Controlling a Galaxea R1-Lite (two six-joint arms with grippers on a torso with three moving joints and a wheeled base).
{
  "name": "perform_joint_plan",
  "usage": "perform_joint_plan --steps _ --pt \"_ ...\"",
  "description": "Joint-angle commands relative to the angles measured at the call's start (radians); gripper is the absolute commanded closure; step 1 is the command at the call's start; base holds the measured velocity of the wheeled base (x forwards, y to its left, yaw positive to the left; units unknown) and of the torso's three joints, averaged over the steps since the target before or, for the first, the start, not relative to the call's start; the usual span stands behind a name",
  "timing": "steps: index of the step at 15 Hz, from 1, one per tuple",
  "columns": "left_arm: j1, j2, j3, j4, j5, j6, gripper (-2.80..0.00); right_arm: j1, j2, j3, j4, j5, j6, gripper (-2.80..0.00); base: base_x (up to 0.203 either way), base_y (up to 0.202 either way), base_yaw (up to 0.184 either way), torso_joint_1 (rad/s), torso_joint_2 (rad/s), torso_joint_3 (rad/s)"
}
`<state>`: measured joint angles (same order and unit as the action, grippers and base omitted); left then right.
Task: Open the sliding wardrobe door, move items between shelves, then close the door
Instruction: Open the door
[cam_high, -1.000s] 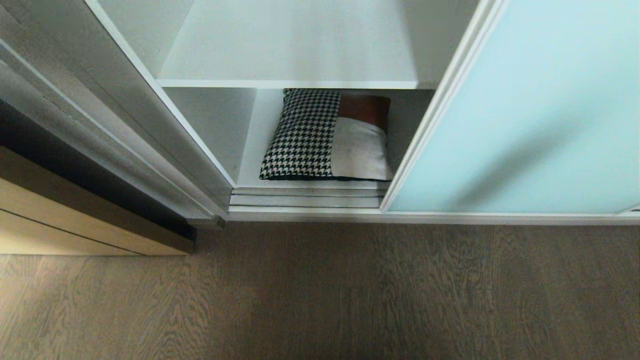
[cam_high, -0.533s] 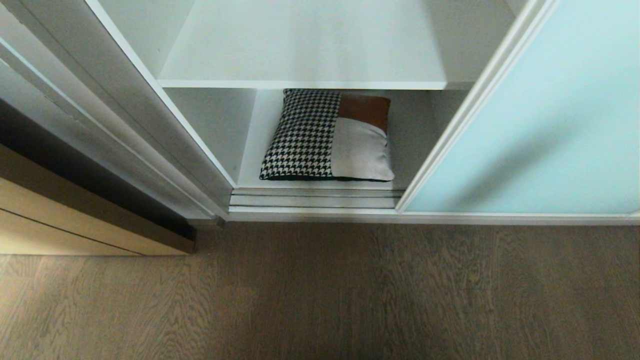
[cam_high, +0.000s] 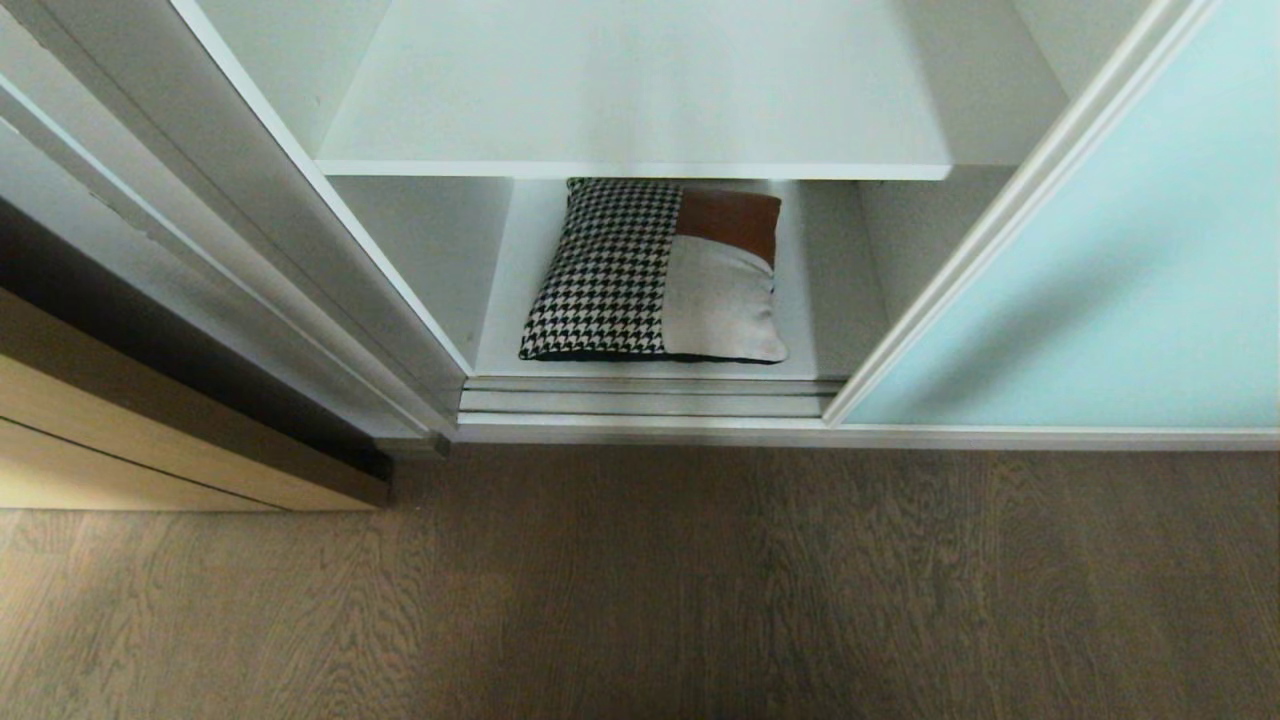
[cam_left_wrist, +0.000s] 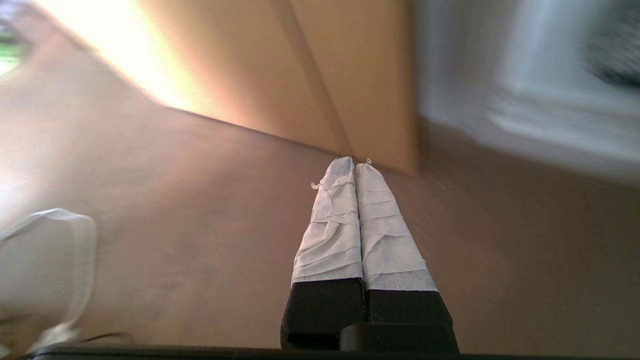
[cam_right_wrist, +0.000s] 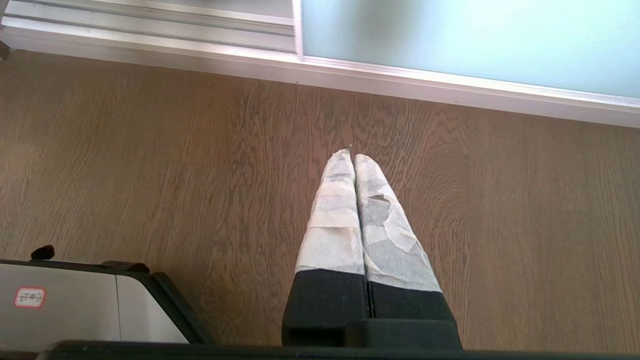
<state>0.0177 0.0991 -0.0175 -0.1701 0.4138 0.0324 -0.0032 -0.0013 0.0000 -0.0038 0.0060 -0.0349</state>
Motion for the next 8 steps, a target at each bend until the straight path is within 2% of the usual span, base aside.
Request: perform_joint_plan --steps 1,3,4,6,8 --pt "0.002 -0.097 -0.018 0.150 -0.242 -0.028 0.00 0.000 0.000 0.000 -0.001 0.002 0.000 0.00 0.000 0.000 0.000 0.000 0.00 0.000" --pt "0.002 -0.096 -0.008 0.187 -0.411 -0.008 0.00 0.000 0.000 0.000 -0.001 0.000 0.000 0.00 0.000 0.000 0.000 0.000 0.00 0.000" --pt "0.002 -0.093 -0.001 0.227 -0.450 0.033 0.00 0.000 0.000 0.000 -0.001 0.000 -0.002 0.00 0.000 0.000 0.000 0.000 0.00 0.000" --pt "0.001 -0.096 -0.016 0.267 -0.446 0.037 0.00 0.000 0.000 0.000 -0.001 0.000 0.000 0.00 0.000 0.000 0.000 0.000 0.00 0.000" --pt "0.001 -0.096 -0.011 0.242 -0.410 -0.037 0.00 0.000 0.000 0.000 -0.001 0.000 0.000 0.00 0.000 0.000 0.000 0.000 0.00 0.000"
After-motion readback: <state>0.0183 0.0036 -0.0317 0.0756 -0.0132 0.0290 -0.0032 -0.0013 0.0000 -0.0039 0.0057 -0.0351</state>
